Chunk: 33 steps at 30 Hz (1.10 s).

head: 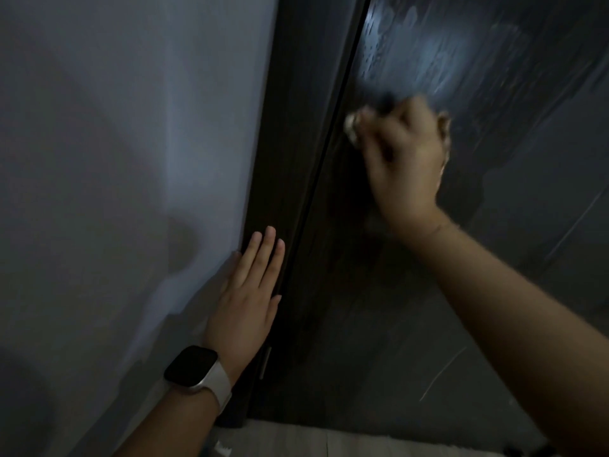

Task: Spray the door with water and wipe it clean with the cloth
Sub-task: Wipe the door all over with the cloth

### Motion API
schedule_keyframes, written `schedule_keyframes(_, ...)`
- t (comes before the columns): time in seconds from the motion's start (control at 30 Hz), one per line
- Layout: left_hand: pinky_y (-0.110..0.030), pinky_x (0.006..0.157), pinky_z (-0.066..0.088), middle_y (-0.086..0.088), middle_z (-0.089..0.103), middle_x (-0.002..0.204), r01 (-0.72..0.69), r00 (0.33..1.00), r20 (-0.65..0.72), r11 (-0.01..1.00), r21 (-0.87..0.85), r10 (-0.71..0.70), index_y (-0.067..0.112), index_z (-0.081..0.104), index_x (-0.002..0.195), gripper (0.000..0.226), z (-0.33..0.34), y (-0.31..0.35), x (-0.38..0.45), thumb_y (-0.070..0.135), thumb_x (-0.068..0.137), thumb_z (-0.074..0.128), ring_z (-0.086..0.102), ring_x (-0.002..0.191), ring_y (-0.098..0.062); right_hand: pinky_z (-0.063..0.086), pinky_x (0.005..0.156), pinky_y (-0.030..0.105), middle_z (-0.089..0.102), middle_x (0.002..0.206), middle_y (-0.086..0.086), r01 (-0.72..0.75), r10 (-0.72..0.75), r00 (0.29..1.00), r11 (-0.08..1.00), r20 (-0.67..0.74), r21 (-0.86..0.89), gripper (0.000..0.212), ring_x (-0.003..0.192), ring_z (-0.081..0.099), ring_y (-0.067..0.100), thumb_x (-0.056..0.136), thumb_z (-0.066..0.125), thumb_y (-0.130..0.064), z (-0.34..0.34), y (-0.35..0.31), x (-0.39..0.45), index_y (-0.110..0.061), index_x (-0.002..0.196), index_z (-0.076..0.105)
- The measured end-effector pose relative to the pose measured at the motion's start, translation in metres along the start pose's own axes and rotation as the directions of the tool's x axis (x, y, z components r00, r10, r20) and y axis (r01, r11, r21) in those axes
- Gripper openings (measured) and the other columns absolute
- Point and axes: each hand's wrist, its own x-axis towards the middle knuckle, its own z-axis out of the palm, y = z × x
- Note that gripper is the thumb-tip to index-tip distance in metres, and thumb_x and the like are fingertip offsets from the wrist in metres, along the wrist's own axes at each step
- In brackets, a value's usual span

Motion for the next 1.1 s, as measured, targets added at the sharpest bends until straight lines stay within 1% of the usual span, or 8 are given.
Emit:
schedule_keyframes(0.13,-0.041,0.114,0.024,-0.003,-0.003,0.166,0.018,0.999,0.029,1.0,-0.003,-0.018,0.015,0.013,0.157,0.092,-0.008,0.003,-0.001,0.025,0.086,0.07,0.002,0.153,-0.022,0.027,0.063,0.031,0.051,0.076,0.013,0.184,-0.227,0.922,0.969,0.314,0.163,0.005,0.068,0.045,0.026,0.089,0.067,-0.003,0.006,-0.015,-0.089,0.0,0.089,0.07)
schedule_keyframes(0.23,-0.037,0.116,0.02,0.003,-0.009,0.166,0.02,0.997,0.07,0.998,-0.054,-0.016,0.021,0.012,0.157,0.087,-0.021,0.008,-0.002,0.026,0.088,0.067,-0.002,0.153,-0.017,0.037,0.068,0.031,0.052,0.086,0.006,0.143,-0.24,0.809,0.966,0.537,0.216,0.017,0.075,0.048,0.022,0.089,0.059,-0.008,-0.002,-0.013,-0.13,-0.009,0.1,0.071)
schedule_keyframes(0.3,-0.033,0.116,0.019,0.012,-0.012,0.165,0.061,0.995,0.085,0.99,-0.127,-0.05,0.029,0.009,0.155,0.08,-0.033,0.016,-0.003,0.029,0.093,0.06,0.001,0.151,-0.012,0.034,0.069,0.027,0.051,0.085,0.001,0.082,-0.187,0.795,0.976,0.577,0.202,0.02,0.075,0.051,0.02,0.089,0.055,-0.015,-0.018,-0.003,-0.129,-0.016,0.099,0.073)
schedule_keyframes(0.43,-0.03,0.11,0.027,0.011,0.008,0.164,0.024,0.999,0.048,0.988,-0.151,-0.017,0.03,0.023,0.154,0.07,-0.06,0.048,0.004,0.028,0.095,0.059,0.026,0.146,-0.015,0.045,0.061,0.038,0.05,0.078,0.003,-0.072,0.003,0.87,0.99,0.493,0.122,0.02,0.069,0.052,0.022,0.094,0.057,-0.021,-0.073,0.034,-0.099,-0.014,0.1,0.075)
schedule_keyframes(0.63,-0.037,0.113,0.027,0.002,0.028,0.16,-0.199,0.98,-0.029,0.98,-0.02,0.198,0.024,0.043,0.147,0.064,-0.098,0.139,0.073,0.029,0.087,0.068,0.029,0.143,-0.013,0.046,0.06,0.035,0.045,0.08,-0.004,-0.267,0.251,0.924,0.964,0.287,0.017,0.014,0.071,0.048,0.013,0.092,0.066,-0.014,-0.171,0.111,-0.049,-0.012,0.103,0.075)
schedule_keyframes(0.8,-0.038,0.12,0.021,-0.001,0.028,0.16,-0.367,0.922,-0.11,0.928,0.056,0.371,0.023,0.045,0.145,0.062,-0.128,0.229,0.154,0.03,0.087,0.067,0.028,0.146,-0.017,0.041,0.066,0.023,0.047,0.081,-0.004,-0.367,0.367,0.919,0.93,0.145,-0.023,0.013,0.07,0.051,0.013,0.09,0.068,-0.013,-0.227,0.175,-0.004,-0.012,0.101,0.075)
schedule_keyframes(1.0,-0.04,0.122,0.008,-0.001,0.013,0.165,-0.407,0.875,-0.209,0.898,0.167,0.436,0.024,0.034,0.151,0.063,-0.151,0.292,0.247,0.035,0.093,0.055,0.012,0.151,-0.018,0.036,0.067,0.008,0.046,0.081,-0.004,-0.377,0.378,0.925,0.926,0.039,-0.038,0.011,0.069,0.043,0.005,0.089,0.07,-0.014,-0.239,0.249,0.046,-0.012,0.098,0.075)
schedule_keyframes(1.1,-0.046,0.122,0.013,-0.006,0.015,0.164,-0.422,0.843,-0.273,0.885,0.199,0.464,0.02,0.035,0.151,0.064,-0.152,0.308,0.288,0.035,0.093,0.055,0.013,0.151,-0.023,0.036,0.066,0.013,0.045,0.082,-0.005,-0.376,0.376,0.927,0.926,0.003,-0.023,0.011,0.07,0.043,0.005,0.089,0.07,-0.013,-0.227,0.277,0.07,-0.013,0.099,0.075)
